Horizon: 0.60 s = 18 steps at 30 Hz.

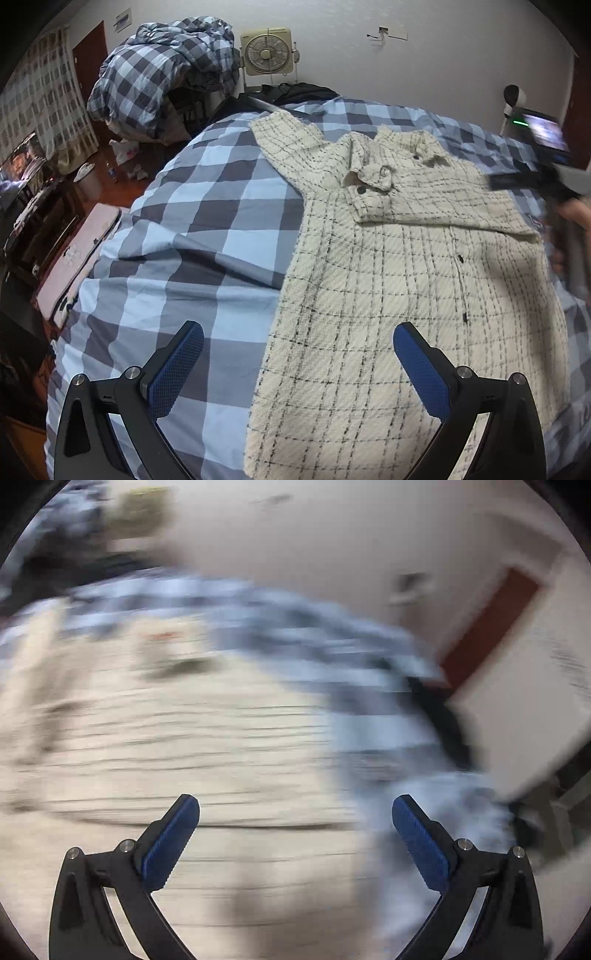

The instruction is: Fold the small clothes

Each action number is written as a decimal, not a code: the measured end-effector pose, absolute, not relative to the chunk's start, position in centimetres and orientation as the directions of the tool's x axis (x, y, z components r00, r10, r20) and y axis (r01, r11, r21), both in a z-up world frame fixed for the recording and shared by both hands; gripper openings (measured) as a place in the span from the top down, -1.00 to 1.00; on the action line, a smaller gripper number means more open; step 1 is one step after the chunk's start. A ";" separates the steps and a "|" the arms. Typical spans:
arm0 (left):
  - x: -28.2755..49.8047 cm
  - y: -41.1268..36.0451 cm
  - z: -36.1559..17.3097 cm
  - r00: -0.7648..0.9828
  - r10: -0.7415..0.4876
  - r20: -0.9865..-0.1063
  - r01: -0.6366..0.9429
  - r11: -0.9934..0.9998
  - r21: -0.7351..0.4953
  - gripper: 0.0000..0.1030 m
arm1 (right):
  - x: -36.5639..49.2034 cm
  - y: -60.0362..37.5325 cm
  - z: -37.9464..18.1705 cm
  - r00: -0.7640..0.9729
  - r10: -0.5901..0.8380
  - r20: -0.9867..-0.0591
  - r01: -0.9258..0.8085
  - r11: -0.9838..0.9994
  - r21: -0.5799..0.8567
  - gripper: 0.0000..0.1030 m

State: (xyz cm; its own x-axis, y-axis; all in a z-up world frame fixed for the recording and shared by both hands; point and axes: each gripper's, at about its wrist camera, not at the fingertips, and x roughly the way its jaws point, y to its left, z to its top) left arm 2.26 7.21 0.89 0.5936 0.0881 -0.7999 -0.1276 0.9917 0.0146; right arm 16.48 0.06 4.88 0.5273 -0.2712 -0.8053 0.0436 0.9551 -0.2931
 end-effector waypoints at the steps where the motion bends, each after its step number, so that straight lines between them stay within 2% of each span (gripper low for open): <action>1: 2.3 7.4 0.9 0.593 0.085 -0.801 -0.133 0.991 0.007 -1.00 | 17.2 2.9 4.2 0.495 -0.206 -0.844 -0.013 0.969 -0.245 -0.98; 3: 2.4 7.7 0.9 0.592 0.081 -0.802 -0.144 0.990 -0.006 -1.00 | 19.3 7.3 2.2 0.425 -0.116 -0.898 -0.091 0.981 -0.171 -0.98; 5: 2.3 8.1 1.0 0.591 0.072 -0.804 -0.155 0.988 -0.025 -1.00 | 21.0 10.8 0.1 0.397 -0.093 -0.913 -0.143 0.977 -0.161 -0.98; 8: 2.5 8.5 1.0 0.586 0.047 -0.809 -0.159 0.986 -0.057 -1.00 | 23.5 15.5 -2.7 0.439 -0.220 -0.871 -0.220 0.914 -0.341 -0.98; 11: 2.6 8.7 0.9 0.586 0.025 -0.810 -0.157 0.984 -0.084 -1.00 | 25.2 14.3 -5.7 0.452 -0.346 -0.823 -0.245 0.839 -0.487 -0.98; 14: 2.8 8.7 0.9 0.583 0.010 -0.812 -0.152 0.983 -0.098 -1.00 | 25.9 14.3 -5.1 0.429 -0.281 -0.859 -0.257 0.873 -0.414 -0.98; 18: 2.8 8.9 0.6 0.573 -0.001 -0.820 -0.158 0.981 -0.112 -1.00 | 24.9 16.8 -3.3 0.423 -0.030 -0.906 -0.300 0.938 -0.171 -0.98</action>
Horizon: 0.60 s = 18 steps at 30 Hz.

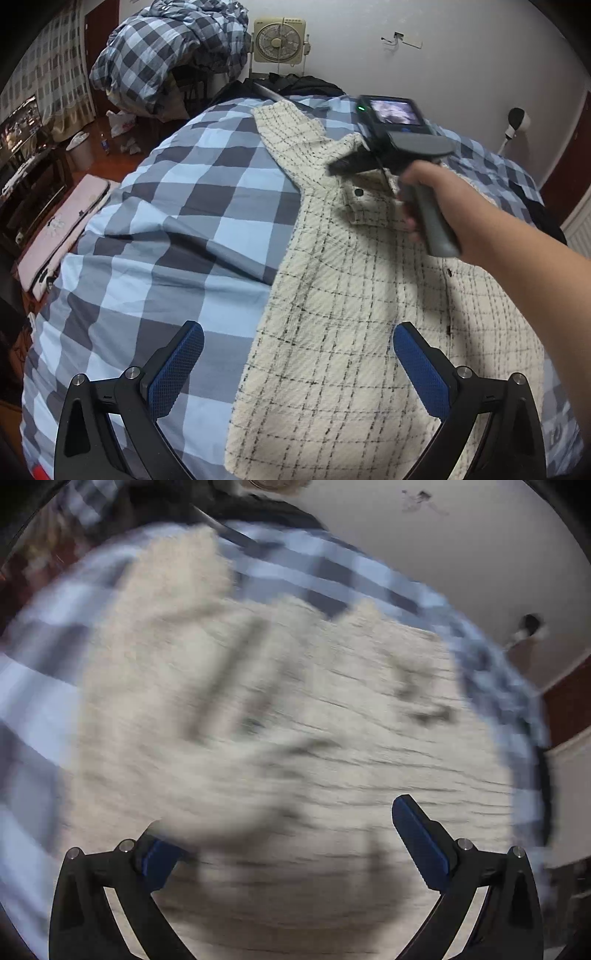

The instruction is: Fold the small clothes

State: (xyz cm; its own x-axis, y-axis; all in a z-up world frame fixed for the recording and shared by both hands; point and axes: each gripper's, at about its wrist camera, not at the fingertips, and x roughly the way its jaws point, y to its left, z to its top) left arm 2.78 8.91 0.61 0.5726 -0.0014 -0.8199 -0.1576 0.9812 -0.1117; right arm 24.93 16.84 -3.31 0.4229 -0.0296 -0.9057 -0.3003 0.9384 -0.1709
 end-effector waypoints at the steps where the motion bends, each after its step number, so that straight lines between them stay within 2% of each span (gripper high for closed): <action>1: 2.8 8.9 0.6 0.570 -0.004 -0.821 -0.158 0.981 -0.114 -1.00 | 25.0 17.6 -3.8 0.375 0.036 -0.926 -0.329 0.939 -0.097 -0.98; 5: 2.7 9.4 0.5 0.567 -0.006 -0.824 -0.174 0.977 -0.127 -1.00 | 24.9 18.6 -6.4 0.144 0.245 -0.959 -0.321 0.928 0.189 -0.98; 7: 2.6 9.6 0.6 0.571 0.003 -0.821 -0.184 0.975 -0.125 -1.00 | 24.5 16.9 -5.4 0.173 0.363 -0.916 -0.255 0.914 0.314 -0.98; 9: 2.7 10.0 0.7 0.572 0.015 -0.820 -0.200 0.972 -0.121 -1.00 | 23.8 12.9 -3.3 0.262 0.503 -0.823 -0.153 0.864 0.480 -0.98; 10: 2.8 10.1 0.7 0.572 0.017 -0.820 -0.205 0.971 -0.123 -1.00 | 23.1 10.9 -2.6 0.302 0.527 -0.795 -0.102 0.847 0.522 -0.98; 13: 2.8 10.3 0.8 0.574 0.023 -0.819 -0.213 0.969 -0.123 -1.00 | 19.4 5.9 -1.5 0.339 0.455 -0.823 0.033 0.869 0.494 -0.98; 15: 2.6 10.2 0.8 0.576 0.030 -0.817 -0.208 0.972 -0.111 -1.00 | 16.1 2.9 -0.7 0.346 0.406 -0.846 0.042 0.894 0.446 -0.98; 18: 2.5 10.1 0.8 0.577 0.026 -0.816 -0.189 0.977 -0.102 -1.00 | 10.2 -0.2 1.2 0.375 0.272 -0.886 0.010 0.955 0.297 -0.98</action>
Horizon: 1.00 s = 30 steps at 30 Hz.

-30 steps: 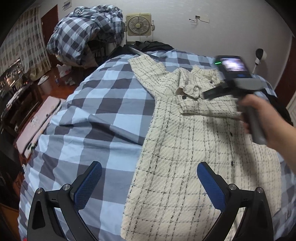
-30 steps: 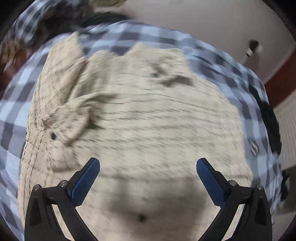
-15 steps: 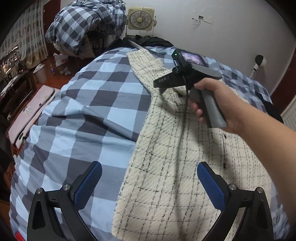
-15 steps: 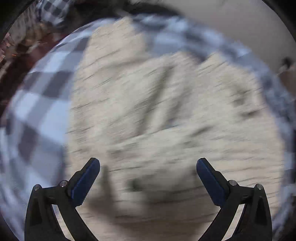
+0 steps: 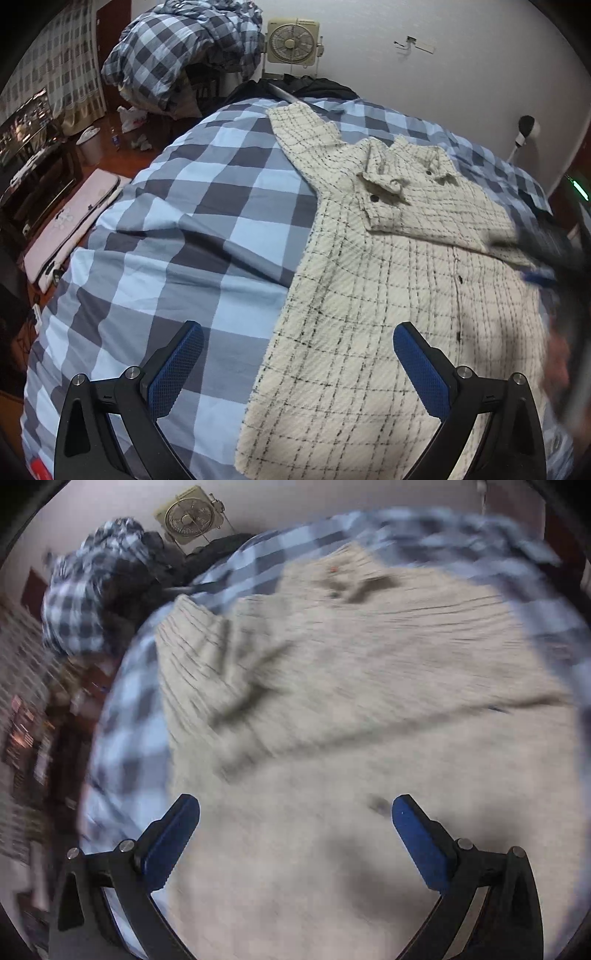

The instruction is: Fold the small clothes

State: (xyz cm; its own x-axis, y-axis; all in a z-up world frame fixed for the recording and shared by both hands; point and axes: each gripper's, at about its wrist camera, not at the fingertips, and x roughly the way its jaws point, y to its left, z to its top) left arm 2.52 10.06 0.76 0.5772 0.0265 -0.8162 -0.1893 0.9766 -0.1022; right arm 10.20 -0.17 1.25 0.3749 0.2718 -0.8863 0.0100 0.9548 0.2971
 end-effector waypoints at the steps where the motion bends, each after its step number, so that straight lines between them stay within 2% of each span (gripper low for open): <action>1: 2.6 10.0 0.7 0.578 0.023 -0.816 -0.181 0.978 -0.101 -1.00 | 8.2 -1.0 1.7 0.379 0.219 -0.899 0.013 0.970 0.242 -0.98; 3: 2.6 9.6 0.7 0.575 0.017 -0.818 -0.158 0.983 -0.091 -1.00 | 4.9 -1.9 2.6 0.372 0.170 -0.912 0.009 0.982 0.187 -0.98; 7: 2.6 8.6 0.1 0.561 0.034 -0.827 -0.129 0.991 -0.047 -1.00 | 0.2 -2.4 1.9 0.397 0.174 -0.901 -0.016 0.983 0.183 -0.98; 11: 3.0 8.2 -0.7 0.516 -0.033 -0.856 -0.088 0.992 -0.091 -1.00 | 0.8 -0.6 -0.3 0.318 0.203 -0.926 -0.083 0.979 0.186 -0.98; 15: 5.0 9.1 -0.2 0.481 -0.106 -0.870 -0.051 0.988 -0.148 -1.00 | 1.6 -0.2 0.3 0.360 0.189 -0.914 -0.105 0.981 0.161 -0.98; 18: 8.7 10.1 0.3 0.474 -0.093 -0.876 -0.032 0.992 -0.122 -1.00 | 2.3 -0.2 0.3 0.361 0.191 -0.913 -0.109 0.981 0.162 -0.98; 22: 16.0 12.4 -0.1 0.464 -0.078 -0.882 -0.027 0.994 -0.102 -1.00 | 1.7 -1.7 -0.1 0.330 0.243 -0.912 -0.073 0.970 0.232 -0.98; 26: 22.6 15.4 -1.8 0.439 -0.077 -0.895 -0.085 0.988 -0.127 -1.00 | 1.0 -2.1 -1.1 0.278 0.278 -0.919 -0.046 0.960 0.277 -0.98; 30: 28.9 19.1 -4.2 0.450 -0.046 -0.892 -0.179 0.974 -0.140 -1.00 | 0.8 -1.6 -0.9 0.282 0.243 -0.928 -0.041 0.969 0.242 -0.98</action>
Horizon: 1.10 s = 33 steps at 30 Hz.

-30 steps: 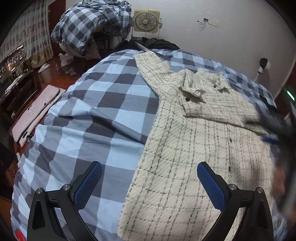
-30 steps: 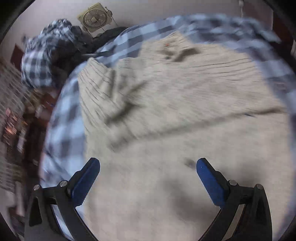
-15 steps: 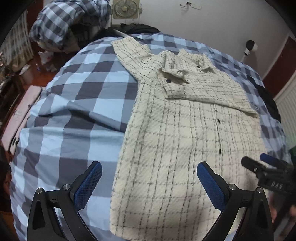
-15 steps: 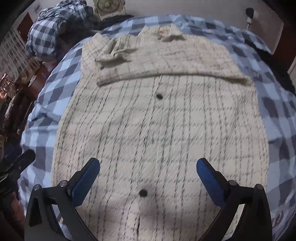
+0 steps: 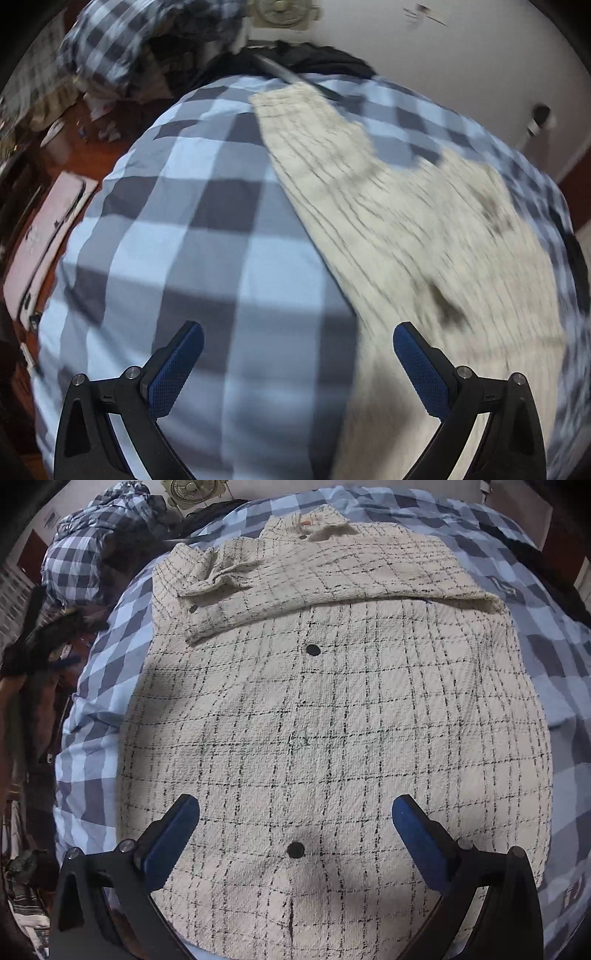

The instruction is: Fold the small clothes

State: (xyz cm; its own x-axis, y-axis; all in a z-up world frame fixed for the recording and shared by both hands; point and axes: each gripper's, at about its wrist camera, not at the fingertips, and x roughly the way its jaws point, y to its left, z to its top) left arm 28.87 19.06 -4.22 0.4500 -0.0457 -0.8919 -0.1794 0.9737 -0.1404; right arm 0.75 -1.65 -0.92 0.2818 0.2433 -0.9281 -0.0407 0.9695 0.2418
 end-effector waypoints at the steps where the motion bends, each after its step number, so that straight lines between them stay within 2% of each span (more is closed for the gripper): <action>1: 29.9 19.7 -4.7 0.450 -0.049 -0.892 -0.195 0.969 -0.152 -0.99 | 0.7 -1.5 -0.9 0.282 0.230 -0.932 -0.045 0.973 0.227 -0.98; 2: 31.4 20.6 -5.5 0.448 -0.063 -0.892 -0.214 0.961 -0.175 -0.98 | 0.8 -1.3 -1.1 0.282 0.209 -0.936 -0.048 0.978 0.203 -0.98; 3: 33.0 21.4 -6.2 0.446 -0.070 -0.892 -0.226 0.956 -0.188 -0.86 | 0.8 -1.2 -1.3 0.280 0.189 -0.941 -0.050 0.982 0.183 -0.98; 4: 34.0 21.7 -6.7 0.445 -0.067 -0.893 -0.234 0.954 -0.188 -0.63 | 0.8 -1.0 -1.5 0.279 0.173 -0.945 -0.050 0.985 0.165 -0.98; 5: 35.6 22.2 -7.4 0.448 -0.065 -0.892 -0.239 0.952 -0.190 -0.57 | 0.9 -1.0 -1.7 0.276 0.160 -0.948 -0.047 0.987 0.153 -0.98; 12: 42.7 22.3 -10.5 0.492 -0.147 -0.858 -0.213 0.935 -0.282 -0.60 | 1.7 -0.5 -3.5 0.238 0.125 -0.963 -0.045 0.992 0.118 -0.98; 17: 44.8 22.0 -13.7 0.425 -0.122 -0.897 -0.285 0.922 -0.261 -0.59 | 2.0 -0.3 -4.5 0.224 0.110 -0.968 -0.037 0.994 0.105 -0.98; 18: 44.5 21.5 -13.4 0.459 -0.118 -0.881 -0.262 0.929 -0.261 -0.14 | 2.0 -0.2 -4.6 0.221 0.100 -0.970 -0.040 0.995 0.093 -0.98; 19: 44.4 21.0 -13.1 0.474 -0.120 -0.872 -0.240 0.936 -0.259 0.57 | 2.0 -0.2 -4.8 0.218 0.095 -0.971 -0.038 0.995 0.089 -0.98; 22: 43.6 20.1 -12.0 0.478 -0.101 -0.873 -0.257 0.934 -0.249 0.88 | 2.0 -0.3 -5.0 0.218 0.091 -0.972 -0.026 0.996 0.087 -0.98; 25: 41.9 20.2 -9.2 0.526 -0.065 -0.848 -0.319 0.909 -0.267 0.90 | 2.2 -0.5 -5.4 0.217 0.090 -0.972 -0.020 0.996 0.087 -0.98; 27: 40.8 20.0 -6.2 0.597 -0.067 -0.800 -0.299 0.906 -0.299 0.91 | 2.3 -0.7 -5.4 0.217 0.107 -0.970 -0.015 0.994 0.106 -0.98; 29: 39.8 19.0 -3.0 0.646 -0.042 -0.763 -0.265 0.924 -0.275 0.91 | 2.2 -0.7 -5.3 0.224 0.118 -0.967 -0.013 0.993 0.118 -0.98; 32: 37.6 14.5 2.8 0.722 -0.041 -0.691 -0.119 0.976 -0.182 0.91 | 2.2 -0.9 -4.4 0.256 0.125 -0.959 -0.013 0.992 0.126 -0.98; 33: 35.5 11.6 4.7 0.760 -0.059 -0.647 -0.019 0.993 -0.113 0.91 | 2.1 -1.2 -3.9 0.274 0.128 -0.953 -0.006 0.991 0.131 -0.98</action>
State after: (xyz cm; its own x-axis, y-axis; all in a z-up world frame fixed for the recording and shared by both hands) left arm 35.54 11.64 4.68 0.7599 -0.0592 -0.6473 -0.0191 0.9934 -0.1132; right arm 2.10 -1.23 -3.86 0.2742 0.1275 -0.9532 -0.0060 0.9914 0.1309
